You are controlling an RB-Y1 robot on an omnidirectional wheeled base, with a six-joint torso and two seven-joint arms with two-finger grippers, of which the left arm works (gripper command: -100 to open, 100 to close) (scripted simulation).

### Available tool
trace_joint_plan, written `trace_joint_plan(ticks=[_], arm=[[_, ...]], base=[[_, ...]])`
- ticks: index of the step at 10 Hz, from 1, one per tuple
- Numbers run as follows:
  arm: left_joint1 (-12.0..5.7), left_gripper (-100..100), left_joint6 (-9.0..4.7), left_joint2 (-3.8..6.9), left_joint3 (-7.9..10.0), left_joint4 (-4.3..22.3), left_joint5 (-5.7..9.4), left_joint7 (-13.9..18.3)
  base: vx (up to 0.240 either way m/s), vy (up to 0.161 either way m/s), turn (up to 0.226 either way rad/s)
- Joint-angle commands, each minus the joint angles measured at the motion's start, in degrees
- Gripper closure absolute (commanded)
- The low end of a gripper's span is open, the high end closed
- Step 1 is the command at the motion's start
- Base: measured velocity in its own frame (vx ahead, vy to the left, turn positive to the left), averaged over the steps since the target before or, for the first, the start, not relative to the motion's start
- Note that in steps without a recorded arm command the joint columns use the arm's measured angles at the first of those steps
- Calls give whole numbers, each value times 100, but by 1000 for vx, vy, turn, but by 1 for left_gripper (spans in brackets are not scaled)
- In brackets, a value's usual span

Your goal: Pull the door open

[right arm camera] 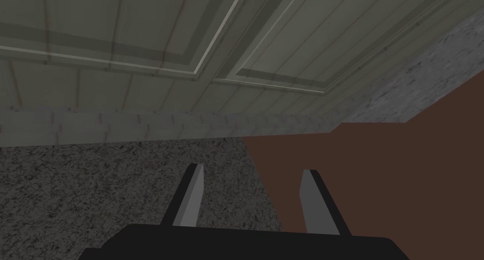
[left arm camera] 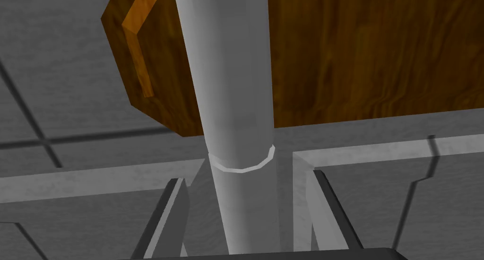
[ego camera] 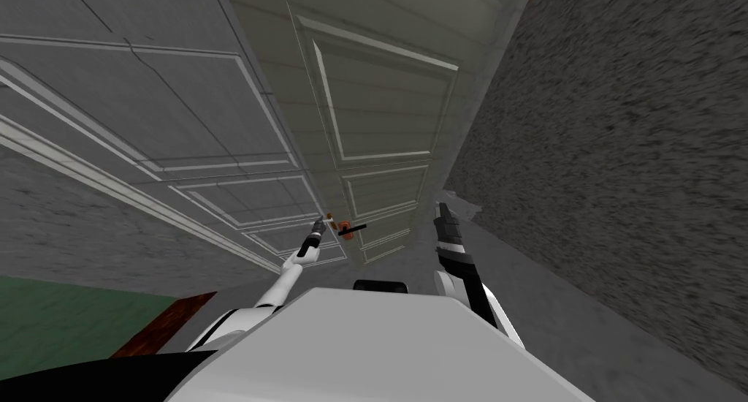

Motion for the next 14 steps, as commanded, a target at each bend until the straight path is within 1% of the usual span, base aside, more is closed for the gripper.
trace_joint_plan(ticks=[1,5,6,8,11,13,14], arm=[[1,100,10,3,1,11,0,-1],[1,100,10,3,1,11,0,-1],[99,100,1,116,-2,17,8,54],[153,100,-20,181,-54,-13,7,114],[229,100,-80,267,-258,-129,-10,268],[271,100,-146,306,-512,-272,-35,428],[274,100,-156,309,-552,-295,-39,451]], base=[[-46,20,-23],[-10,8,-12],[-146,55,-7],[-182,72,-48],[-218,15,-82],[-224,94,-155],[-182,84,-126]])
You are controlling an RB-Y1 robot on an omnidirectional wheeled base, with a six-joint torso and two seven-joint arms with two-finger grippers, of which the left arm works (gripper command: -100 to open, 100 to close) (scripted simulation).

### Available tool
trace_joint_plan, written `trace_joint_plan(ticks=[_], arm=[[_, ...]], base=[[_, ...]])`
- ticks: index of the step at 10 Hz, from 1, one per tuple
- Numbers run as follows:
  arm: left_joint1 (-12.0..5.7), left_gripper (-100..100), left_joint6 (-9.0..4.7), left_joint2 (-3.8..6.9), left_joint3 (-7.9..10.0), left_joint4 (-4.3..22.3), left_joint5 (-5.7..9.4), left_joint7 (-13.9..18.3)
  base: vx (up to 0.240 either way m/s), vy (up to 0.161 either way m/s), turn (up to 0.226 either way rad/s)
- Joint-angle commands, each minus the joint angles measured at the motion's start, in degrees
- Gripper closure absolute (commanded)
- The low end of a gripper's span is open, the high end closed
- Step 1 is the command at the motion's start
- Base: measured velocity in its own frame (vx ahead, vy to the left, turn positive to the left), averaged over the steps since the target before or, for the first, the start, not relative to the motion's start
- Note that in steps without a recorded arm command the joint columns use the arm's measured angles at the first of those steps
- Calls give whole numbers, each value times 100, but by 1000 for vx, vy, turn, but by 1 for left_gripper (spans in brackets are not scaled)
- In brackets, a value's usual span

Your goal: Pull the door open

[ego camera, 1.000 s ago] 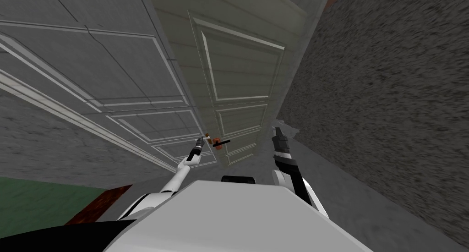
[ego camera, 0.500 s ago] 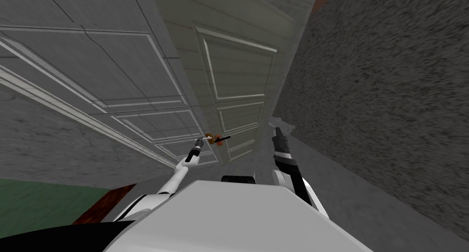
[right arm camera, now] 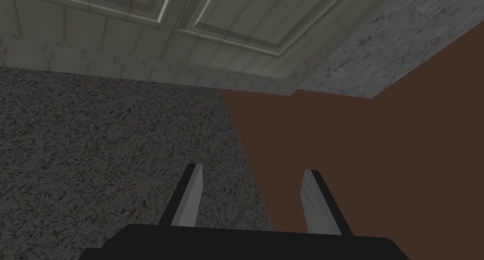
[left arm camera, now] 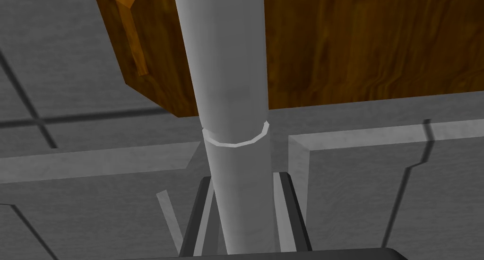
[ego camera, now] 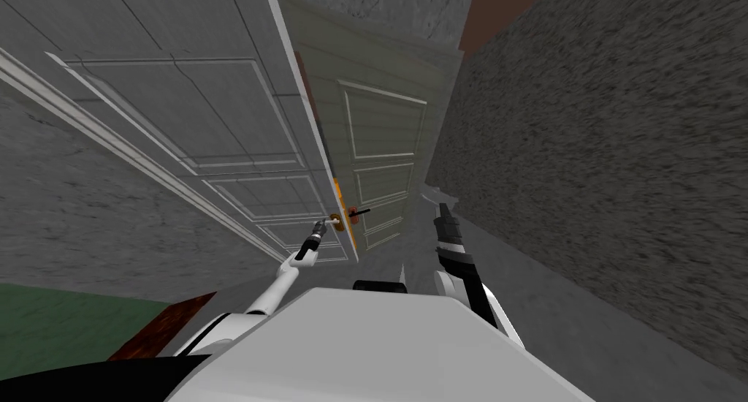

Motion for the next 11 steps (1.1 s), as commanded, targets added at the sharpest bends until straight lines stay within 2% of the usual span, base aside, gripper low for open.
trace_joint_plan(ticks=[1,2,3,11], arm=[[40,100,12,7,-86,-164,-9,51],[41,100,-18,4,-211,-236,-23,117],[71,100,7,15,-115,-172,-9,68],[565,100,-443,536,-767,-672,-24,639]], base=[[-129,50,-74],[-118,70,-125],[-56,44,-38],[-192,77,-105]])
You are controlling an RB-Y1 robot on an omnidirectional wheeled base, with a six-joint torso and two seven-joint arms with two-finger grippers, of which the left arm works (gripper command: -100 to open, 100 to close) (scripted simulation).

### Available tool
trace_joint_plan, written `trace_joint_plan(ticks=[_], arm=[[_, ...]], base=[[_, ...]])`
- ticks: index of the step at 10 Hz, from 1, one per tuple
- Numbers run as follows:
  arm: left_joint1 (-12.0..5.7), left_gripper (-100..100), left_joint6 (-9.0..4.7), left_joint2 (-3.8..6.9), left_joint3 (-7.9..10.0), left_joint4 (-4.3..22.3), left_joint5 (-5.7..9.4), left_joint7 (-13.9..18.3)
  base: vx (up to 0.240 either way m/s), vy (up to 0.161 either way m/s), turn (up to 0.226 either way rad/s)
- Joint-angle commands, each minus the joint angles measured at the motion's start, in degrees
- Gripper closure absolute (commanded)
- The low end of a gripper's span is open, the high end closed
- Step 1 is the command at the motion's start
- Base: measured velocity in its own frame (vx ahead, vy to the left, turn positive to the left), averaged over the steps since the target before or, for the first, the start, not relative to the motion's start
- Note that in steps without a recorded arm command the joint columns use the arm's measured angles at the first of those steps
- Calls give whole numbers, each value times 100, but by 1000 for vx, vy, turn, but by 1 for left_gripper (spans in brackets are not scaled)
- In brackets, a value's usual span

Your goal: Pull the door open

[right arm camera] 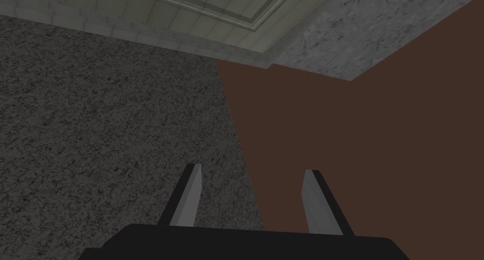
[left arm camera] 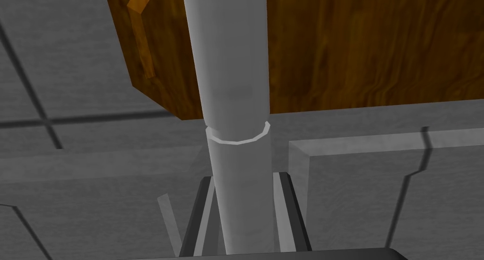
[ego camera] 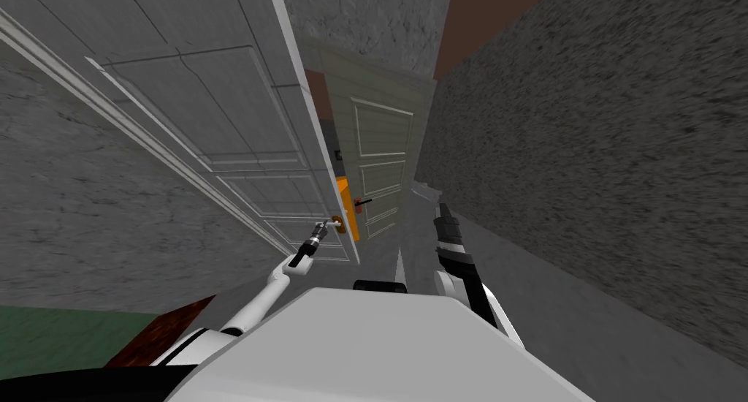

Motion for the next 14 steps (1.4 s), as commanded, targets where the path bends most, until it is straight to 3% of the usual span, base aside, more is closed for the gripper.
trace_joint_plan(ticks=[1,2,3,8,10,11,12,14], arm=[[63,100,-114,71,-162,-78,-14,118],[37,100,-63,83,-77,-34,1,82],[163,100,-216,199,-182,-74,0,188],[536,100,-738,589,-486,-242,8,499],[661,100,-913,720,-588,-298,11,603],[617,100,-841,715,-516,-243,24,570],[708,100,-1021,808,-598,-216,25,643],[768,100,-1167,884,-651,-199,31,694]], base=[[-215,77,-97],[-96,37,-15],[-143,28,-94],[-211,95,-135],[-200,106,-111],[-90,52,-16],[-156,48,-154],[-210,99,-152]])
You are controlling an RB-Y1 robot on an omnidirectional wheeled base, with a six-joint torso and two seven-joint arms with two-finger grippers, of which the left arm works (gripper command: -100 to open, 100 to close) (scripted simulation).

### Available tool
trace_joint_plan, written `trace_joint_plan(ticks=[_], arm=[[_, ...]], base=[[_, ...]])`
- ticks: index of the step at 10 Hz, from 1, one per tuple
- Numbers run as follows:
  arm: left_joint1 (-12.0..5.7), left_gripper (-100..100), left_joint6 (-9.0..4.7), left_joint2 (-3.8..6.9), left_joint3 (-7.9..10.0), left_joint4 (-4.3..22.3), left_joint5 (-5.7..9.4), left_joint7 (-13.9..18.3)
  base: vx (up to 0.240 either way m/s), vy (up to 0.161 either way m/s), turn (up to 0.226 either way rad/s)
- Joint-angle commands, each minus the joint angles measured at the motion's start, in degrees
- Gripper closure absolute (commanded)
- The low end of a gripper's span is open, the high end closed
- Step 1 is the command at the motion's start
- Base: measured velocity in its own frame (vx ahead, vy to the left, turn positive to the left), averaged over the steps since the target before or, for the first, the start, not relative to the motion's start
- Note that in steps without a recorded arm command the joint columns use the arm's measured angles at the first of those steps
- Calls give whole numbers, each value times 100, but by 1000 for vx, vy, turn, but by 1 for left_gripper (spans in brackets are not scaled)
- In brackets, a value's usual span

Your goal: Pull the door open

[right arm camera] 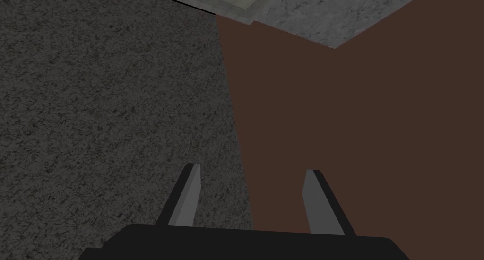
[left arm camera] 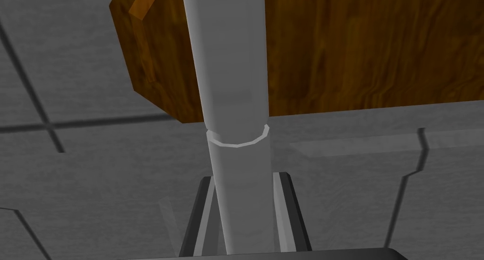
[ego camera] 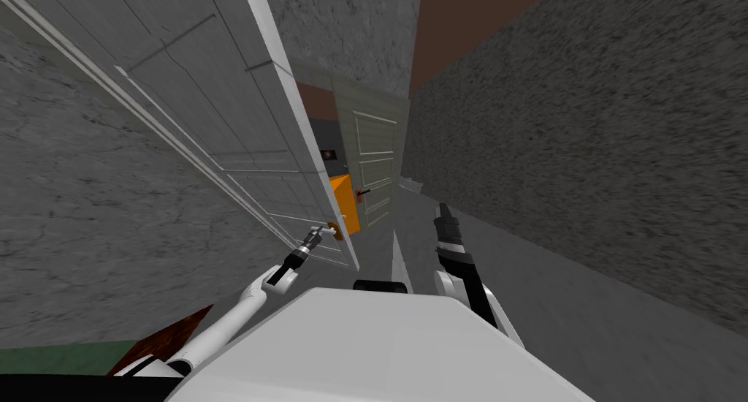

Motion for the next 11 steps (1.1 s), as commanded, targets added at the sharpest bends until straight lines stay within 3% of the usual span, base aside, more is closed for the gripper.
trace_joint_plan(ticks=[1,7,8,11], arm=[[87,100,-193,59,-109,7,-11,62],[286,100,-678,312,-284,63,10,234],[245,100,-591,309,-208,81,29,206],[378,100,-933,431,-307,194,53,280]], base=[[-197,92,-144],[-161,84,-122],[-81,65,-41],[-198,89,-184]])
